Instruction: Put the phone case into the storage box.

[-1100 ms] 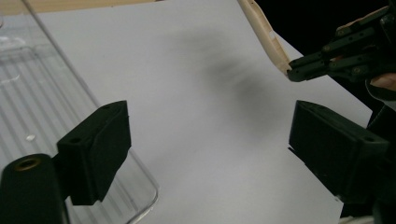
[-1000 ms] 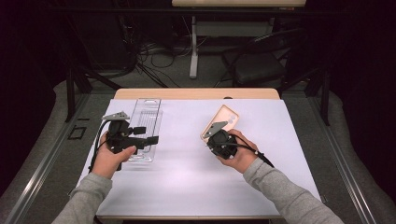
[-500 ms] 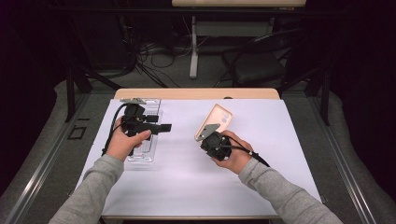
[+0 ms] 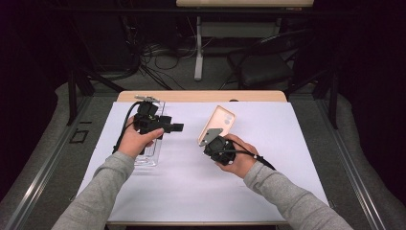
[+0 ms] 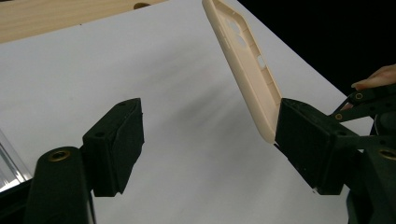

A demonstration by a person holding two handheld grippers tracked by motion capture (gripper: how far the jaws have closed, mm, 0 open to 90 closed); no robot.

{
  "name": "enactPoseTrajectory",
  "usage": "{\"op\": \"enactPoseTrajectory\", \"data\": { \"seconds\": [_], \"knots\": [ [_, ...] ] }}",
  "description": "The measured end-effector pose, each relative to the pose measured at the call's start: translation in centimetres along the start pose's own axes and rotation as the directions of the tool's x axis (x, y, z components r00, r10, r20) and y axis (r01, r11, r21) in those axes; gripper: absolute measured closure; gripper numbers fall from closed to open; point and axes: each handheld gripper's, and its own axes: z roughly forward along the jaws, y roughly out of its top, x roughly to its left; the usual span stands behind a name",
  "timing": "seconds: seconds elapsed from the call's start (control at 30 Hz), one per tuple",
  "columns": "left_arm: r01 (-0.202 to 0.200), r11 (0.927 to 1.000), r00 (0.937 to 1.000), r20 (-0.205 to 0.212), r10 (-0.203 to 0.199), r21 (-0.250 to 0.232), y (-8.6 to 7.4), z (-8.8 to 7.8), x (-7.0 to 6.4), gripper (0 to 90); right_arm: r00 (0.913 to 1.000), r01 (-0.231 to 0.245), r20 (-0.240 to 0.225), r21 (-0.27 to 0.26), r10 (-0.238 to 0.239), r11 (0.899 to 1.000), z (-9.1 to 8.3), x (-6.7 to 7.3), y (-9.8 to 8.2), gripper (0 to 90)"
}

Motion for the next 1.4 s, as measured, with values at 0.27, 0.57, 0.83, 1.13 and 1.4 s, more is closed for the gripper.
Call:
{"op": "enactPoseTrajectory", "data": {
  "seconds": [0.27, 0.57, 0.83, 1.13, 1.4],
  "knots": [
    [0.038, 0.9990, 0.9981, 0.047, -0.039, 0.023, 0.7, 0.7, -0.2, 30.8, 0.9995, 0.032, 0.003, -0.008, -0.032, 0.999, 0.0, 0.3, 0.1, 87.5],
    [0.068, 0.9951, 0.9953, 0.064, -0.073, 0.071, 1.4, 1.9, -0.7, 32.2, 0.9992, 0.041, -0.002, -0.013, -0.041, 0.999, 0.0, 0.7, 0.4, 87.6],
    [0.078, 0.9930, 0.9945, 0.063, -0.084, 0.089, 1.9, 2.9, -0.9, 34.0, 0.9981, 0.062, -0.004, -0.018, -0.062, 0.998, 0.0, 1.2, 0.6, 87.6],
    [0.092, 0.9906, 0.9932, 0.062, -0.098, 0.101, 2.1, 3.2, -0.8, 36.1, 0.9962, 0.087, -0.001, -0.023, -0.087, 0.996, 0.1, 1.6, 1.0, 87.6],
    [0.124, 0.9842, 0.9885, 0.072, -0.133, 0.127, 2.0, 3.4, -0.5, 41.5, 0.9948, 0.102, -0.003, -0.021, -0.102, 0.995, 0.2, 2.0, 1.0, 87.6]
  ]
}}
